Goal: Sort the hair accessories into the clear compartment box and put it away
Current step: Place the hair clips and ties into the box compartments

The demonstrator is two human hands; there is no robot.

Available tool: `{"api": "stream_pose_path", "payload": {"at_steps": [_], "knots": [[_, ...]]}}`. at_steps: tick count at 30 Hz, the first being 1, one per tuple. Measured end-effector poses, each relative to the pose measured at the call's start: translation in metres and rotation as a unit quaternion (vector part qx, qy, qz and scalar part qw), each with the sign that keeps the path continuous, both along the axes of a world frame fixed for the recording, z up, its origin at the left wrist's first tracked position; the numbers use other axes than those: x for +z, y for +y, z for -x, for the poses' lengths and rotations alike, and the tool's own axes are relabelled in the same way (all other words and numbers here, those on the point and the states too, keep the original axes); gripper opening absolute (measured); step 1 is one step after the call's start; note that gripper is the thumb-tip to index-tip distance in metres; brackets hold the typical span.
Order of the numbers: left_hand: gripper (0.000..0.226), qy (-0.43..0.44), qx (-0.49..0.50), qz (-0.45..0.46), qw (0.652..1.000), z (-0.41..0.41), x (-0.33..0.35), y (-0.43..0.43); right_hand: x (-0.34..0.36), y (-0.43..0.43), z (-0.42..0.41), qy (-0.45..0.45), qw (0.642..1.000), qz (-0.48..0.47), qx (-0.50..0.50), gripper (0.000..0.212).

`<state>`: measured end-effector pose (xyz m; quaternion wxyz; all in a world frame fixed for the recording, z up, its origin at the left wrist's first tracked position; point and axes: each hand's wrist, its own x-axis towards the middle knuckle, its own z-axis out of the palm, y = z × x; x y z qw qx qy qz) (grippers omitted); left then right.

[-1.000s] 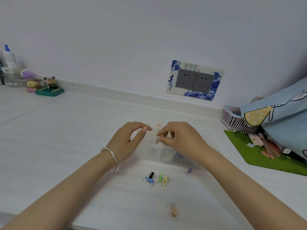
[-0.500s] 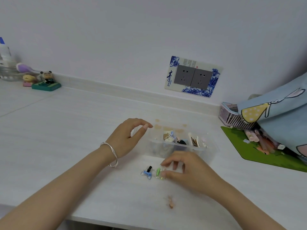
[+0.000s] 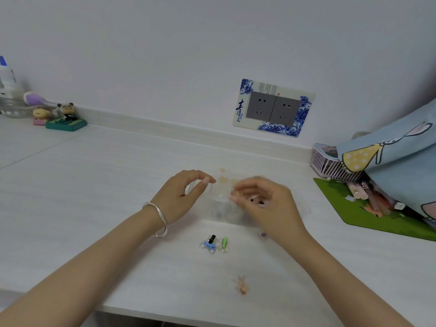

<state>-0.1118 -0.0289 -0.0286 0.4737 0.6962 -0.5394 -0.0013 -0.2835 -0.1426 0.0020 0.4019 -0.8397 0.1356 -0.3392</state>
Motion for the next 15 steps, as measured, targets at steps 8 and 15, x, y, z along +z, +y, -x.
{"api": "stream_pose_path", "payload": {"at_steps": [8,15], "knots": [[0.026,-0.006,-0.005,0.005,1.000,-0.001,0.000,0.000,-0.002,-0.006,-0.037,0.051,0.996,0.068,-0.026,0.005],[0.024,-0.021,-0.004,-0.004,1.000,-0.002,0.003,0.001,-0.003,-0.007,-0.024,0.064,0.988,0.137,-0.036,0.010]]}}
